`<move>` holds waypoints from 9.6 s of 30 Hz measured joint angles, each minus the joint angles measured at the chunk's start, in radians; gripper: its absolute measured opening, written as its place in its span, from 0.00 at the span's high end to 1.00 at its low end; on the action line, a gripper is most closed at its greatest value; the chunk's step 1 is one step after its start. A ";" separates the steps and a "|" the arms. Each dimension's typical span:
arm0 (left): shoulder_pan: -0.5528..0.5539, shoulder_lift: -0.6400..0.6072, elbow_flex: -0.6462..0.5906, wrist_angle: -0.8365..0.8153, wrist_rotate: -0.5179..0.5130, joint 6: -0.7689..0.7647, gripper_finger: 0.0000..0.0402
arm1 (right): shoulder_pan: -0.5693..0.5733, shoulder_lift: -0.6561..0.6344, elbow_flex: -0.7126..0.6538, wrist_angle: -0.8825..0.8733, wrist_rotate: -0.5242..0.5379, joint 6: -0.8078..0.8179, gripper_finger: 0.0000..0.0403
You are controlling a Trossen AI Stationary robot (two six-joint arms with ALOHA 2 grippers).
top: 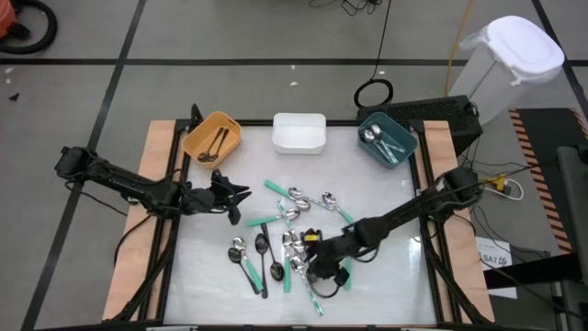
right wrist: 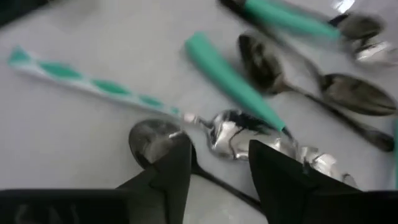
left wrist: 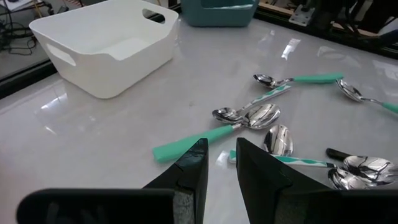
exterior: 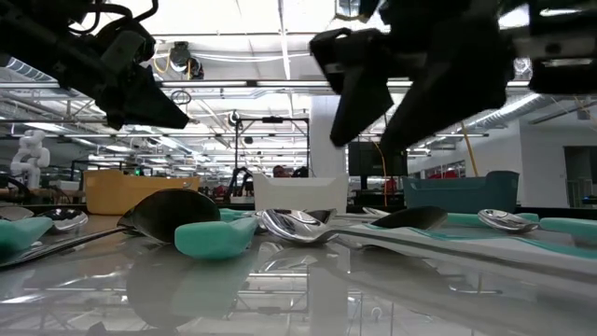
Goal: Sort silverware by color (type)
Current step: Put the black spoon into the orange bin
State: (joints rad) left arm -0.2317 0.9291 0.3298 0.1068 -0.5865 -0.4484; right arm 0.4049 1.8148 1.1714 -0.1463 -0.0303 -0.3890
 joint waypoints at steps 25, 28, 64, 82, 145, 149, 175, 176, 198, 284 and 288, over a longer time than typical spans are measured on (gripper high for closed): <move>0.000 0.000 0.000 -0.010 0.000 -0.002 0.79 | -0.014 0.186 0.289 -0.384 -0.031 -0.357 0.68; 0.000 0.000 0.000 -0.007 0.000 -0.003 0.79 | -0.019 0.198 0.291 -0.372 -0.031 -0.388 0.68; 0.000 0.000 0.000 -0.016 0.001 0.018 0.79 | -0.063 0.258 0.292 -0.534 -0.024 -0.387 0.93; 0.000 0.000 0.000 -0.029 0.001 0.018 0.79 | -0.057 0.258 0.290 -0.562 -0.023 -0.299 0.99; -0.077 0.000 0.000 0.060 -0.017 0.054 0.79 | -0.018 0.091 0.166 0.201 0.748 0.499 1.00; -0.083 0.000 0.000 0.061 -0.018 0.070 0.79 | -0.019 0.091 0.166 0.300 0.862 0.474 1.00; -0.145 0.280 0.000 0.438 0.012 0.258 0.70 | -0.098 0.140 0.167 0.595 0.840 0.405 0.99; -0.145 0.287 0.000 0.451 0.011 0.259 0.67 | -0.099 0.141 0.167 0.594 0.839 0.403 0.99; -0.145 0.319 0.001 0.633 0.069 0.320 0.44 | -0.123 0.143 0.167 0.689 0.721 0.295 0.99; -0.132 0.404 0.001 0.612 0.151 0.361 0.65 | -0.156 0.088 0.132 0.500 0.608 0.372 1.00; -0.138 0.404 0.001 0.618 0.053 0.358 0.56 | -0.157 0.090 0.059 0.636 0.706 0.400 1.00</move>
State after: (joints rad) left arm -0.3698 1.3331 0.3308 0.7250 -0.5331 -0.0908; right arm 0.2479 1.9053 1.2299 0.4899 0.6755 0.0112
